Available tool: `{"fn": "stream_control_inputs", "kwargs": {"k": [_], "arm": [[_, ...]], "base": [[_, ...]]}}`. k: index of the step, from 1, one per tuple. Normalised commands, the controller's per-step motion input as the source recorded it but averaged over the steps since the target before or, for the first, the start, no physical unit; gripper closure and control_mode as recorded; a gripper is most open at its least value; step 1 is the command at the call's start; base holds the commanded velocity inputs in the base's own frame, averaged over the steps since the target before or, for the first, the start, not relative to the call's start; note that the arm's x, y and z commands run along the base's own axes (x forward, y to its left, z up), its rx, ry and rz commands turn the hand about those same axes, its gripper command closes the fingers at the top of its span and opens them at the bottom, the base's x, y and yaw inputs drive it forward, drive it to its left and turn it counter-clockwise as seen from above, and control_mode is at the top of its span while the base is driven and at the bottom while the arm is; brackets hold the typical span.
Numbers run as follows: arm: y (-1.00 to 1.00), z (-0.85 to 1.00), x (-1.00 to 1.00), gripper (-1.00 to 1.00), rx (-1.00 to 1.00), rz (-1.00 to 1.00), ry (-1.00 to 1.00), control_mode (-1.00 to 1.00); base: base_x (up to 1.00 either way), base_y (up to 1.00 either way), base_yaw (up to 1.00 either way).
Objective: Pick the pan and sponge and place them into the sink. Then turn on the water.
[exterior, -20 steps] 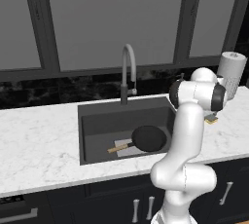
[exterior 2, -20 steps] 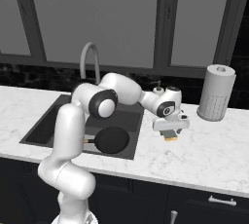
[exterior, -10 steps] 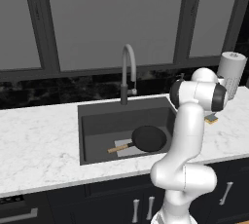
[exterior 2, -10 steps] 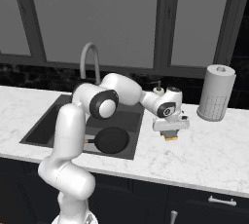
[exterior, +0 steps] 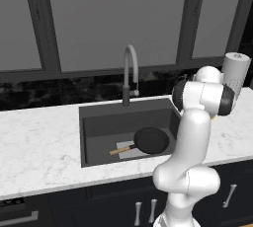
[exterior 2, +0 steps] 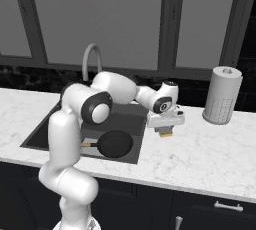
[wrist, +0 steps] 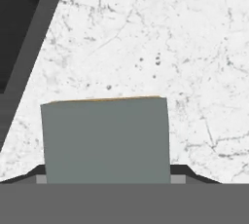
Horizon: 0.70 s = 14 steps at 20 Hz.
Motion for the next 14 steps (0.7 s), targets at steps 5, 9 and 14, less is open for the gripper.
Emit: {"fn": "stream_control_inputs", "kwargs": {"k": [5,9,14], "arm": [[0.92,0.41,-0.56,1.0,-0.01,0.02,0.02,-1.0],[0.99,0.04,-0.38,1.0,0.0,0.04,0.07,-1.0],[0.89,0.0,-0.21,1.0,0.0,0.03,0.08,-1.0]], "base": [[0.0,0.0,0.0],[0.0,0.0,0.0],[0.0,0.0,0.0]]}}
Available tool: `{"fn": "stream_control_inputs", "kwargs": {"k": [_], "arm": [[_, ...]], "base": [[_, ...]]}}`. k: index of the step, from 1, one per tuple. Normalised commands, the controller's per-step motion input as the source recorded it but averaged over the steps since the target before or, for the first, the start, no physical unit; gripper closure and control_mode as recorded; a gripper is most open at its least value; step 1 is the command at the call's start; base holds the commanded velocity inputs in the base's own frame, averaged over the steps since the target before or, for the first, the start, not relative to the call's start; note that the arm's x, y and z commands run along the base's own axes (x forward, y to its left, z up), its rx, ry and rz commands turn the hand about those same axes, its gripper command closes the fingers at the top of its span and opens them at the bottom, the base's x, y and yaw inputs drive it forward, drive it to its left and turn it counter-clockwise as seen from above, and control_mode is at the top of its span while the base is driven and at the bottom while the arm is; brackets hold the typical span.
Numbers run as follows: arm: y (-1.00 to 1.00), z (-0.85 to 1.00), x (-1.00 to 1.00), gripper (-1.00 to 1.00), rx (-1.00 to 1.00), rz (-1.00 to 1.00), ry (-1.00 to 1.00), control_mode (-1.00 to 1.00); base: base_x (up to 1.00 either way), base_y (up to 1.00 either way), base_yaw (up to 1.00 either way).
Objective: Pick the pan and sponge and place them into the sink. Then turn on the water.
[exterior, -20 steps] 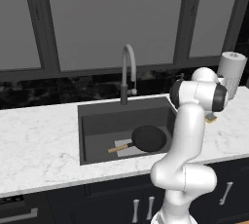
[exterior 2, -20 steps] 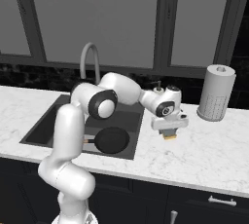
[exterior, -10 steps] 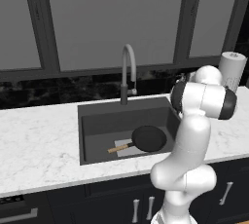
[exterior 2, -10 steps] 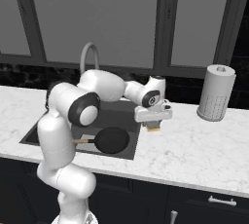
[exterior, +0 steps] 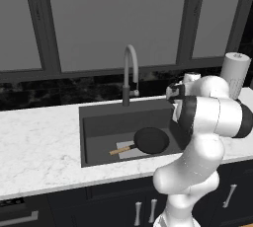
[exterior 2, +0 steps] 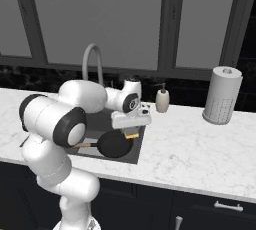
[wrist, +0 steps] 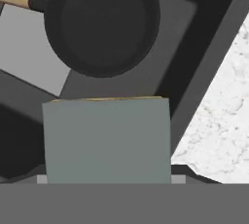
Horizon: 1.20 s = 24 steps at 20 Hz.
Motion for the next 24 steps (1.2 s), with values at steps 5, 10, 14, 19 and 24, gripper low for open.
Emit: {"fn": "stream_control_inputs", "kwargs": {"k": [5,10,14,19,24], "arm": [[0.21,-0.01,0.21,1.0,0.01,0.01,0.14,-1.0],[0.13,-0.36,0.32,1.0,0.01,0.0,0.03,-1.0],[0.42,-0.51,0.2,1.0,0.0,0.0,0.0,-1.0],[0.23,-0.57,0.24,1.0,0.0,0.0,0.0,-1.0],[0.02,-0.51,0.37,1.0,0.0,0.0,0.0,-1.0]], "base": [[0.0,0.0,0.0],[0.0,0.0,0.0],[0.0,0.0,0.0],[0.0,0.0,0.0],[0.0,0.0,0.0]]}}
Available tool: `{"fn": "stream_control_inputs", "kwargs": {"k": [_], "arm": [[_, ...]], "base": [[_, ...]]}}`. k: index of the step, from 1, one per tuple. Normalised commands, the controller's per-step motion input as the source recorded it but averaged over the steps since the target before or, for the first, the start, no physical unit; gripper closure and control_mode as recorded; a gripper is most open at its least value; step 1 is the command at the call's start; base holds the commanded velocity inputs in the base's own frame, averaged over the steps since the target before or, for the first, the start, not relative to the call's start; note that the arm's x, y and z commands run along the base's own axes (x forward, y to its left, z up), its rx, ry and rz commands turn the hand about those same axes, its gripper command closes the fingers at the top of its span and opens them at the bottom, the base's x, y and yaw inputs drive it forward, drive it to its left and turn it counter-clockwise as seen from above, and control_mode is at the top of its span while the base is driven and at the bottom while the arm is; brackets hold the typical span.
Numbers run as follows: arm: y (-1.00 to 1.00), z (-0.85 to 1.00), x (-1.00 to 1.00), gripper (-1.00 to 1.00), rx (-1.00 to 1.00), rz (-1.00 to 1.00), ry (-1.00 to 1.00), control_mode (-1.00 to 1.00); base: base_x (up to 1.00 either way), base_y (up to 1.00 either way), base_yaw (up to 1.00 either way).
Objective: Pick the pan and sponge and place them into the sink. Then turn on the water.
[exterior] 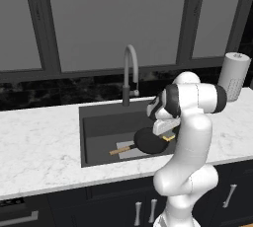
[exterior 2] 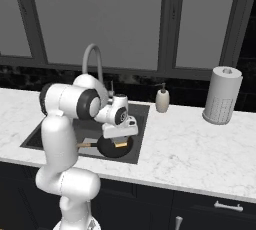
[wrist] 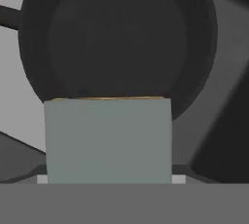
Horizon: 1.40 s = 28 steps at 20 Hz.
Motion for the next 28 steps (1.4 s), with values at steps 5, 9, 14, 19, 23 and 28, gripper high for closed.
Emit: {"fn": "stream_control_inputs", "kwargs": {"k": [5,9,14,19,23,28], "arm": [[0.0,-0.52,0.33,1.0,0.0,0.0,-0.01,-1.0],[0.0,-0.49,0.32,1.0,0.0,0.0,-0.02,-1.0],[0.0,-0.33,0.16,1.0,0.0,0.0,-0.01,-1.0],[0.0,-0.16,0.02,1.0,0.0,0.0,0.0,-1.0],[0.0,0.0,0.0,-1.0,0.0,0.0,0.0,-1.0],[0.0,0.0,0.0,-1.0,0.0,-0.02,-0.01,-1.0]], "base": [[0.0,0.0,0.0],[0.0,0.0,0.0],[0.0,0.0,0.0],[0.0,0.0,0.0],[0.0,0.0,0.0],[0.0,0.0,0.0]]}}
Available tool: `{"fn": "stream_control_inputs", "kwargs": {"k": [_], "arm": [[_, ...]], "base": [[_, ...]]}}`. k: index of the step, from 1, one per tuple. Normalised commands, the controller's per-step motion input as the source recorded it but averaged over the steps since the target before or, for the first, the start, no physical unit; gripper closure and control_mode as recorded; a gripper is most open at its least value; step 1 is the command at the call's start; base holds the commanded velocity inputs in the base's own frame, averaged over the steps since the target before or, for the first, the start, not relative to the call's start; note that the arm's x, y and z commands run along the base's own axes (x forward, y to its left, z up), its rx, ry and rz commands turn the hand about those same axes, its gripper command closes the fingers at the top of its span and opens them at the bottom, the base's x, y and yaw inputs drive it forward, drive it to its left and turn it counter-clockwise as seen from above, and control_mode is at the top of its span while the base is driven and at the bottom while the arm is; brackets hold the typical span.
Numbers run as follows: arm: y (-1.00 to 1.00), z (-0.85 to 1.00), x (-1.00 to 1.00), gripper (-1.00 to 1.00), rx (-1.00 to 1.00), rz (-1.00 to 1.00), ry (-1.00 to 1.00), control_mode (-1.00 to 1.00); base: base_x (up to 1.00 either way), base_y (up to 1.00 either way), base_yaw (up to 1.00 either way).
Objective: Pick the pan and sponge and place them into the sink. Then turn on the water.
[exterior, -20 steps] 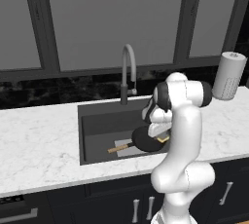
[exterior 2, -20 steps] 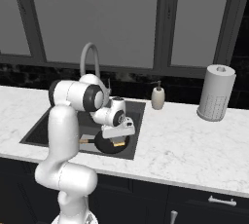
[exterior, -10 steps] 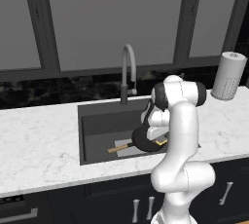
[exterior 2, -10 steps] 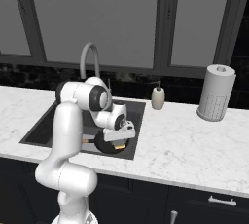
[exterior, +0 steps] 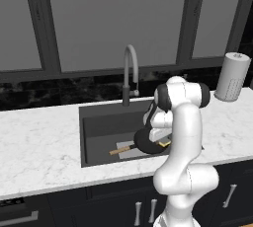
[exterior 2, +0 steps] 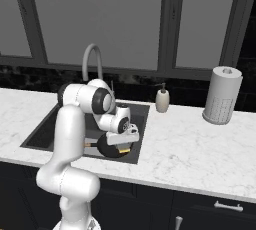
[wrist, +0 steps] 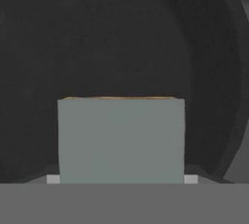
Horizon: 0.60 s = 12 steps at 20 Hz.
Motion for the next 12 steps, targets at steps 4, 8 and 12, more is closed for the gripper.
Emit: {"fn": "stream_control_inputs", "kwargs": {"k": [4,8,12], "arm": [[0.02,0.01,0.02,-1.0,0.0,-0.04,-0.05,-1.0],[0.05,0.2,0.03,-1.0,0.0,-0.06,-0.11,-1.0],[0.17,0.73,-0.01,-1.0,0.03,-0.06,-0.17,-1.0]], "base": [[0.0,0.0,0.0],[0.0,0.0,0.0],[0.0,0.0,0.0]]}}
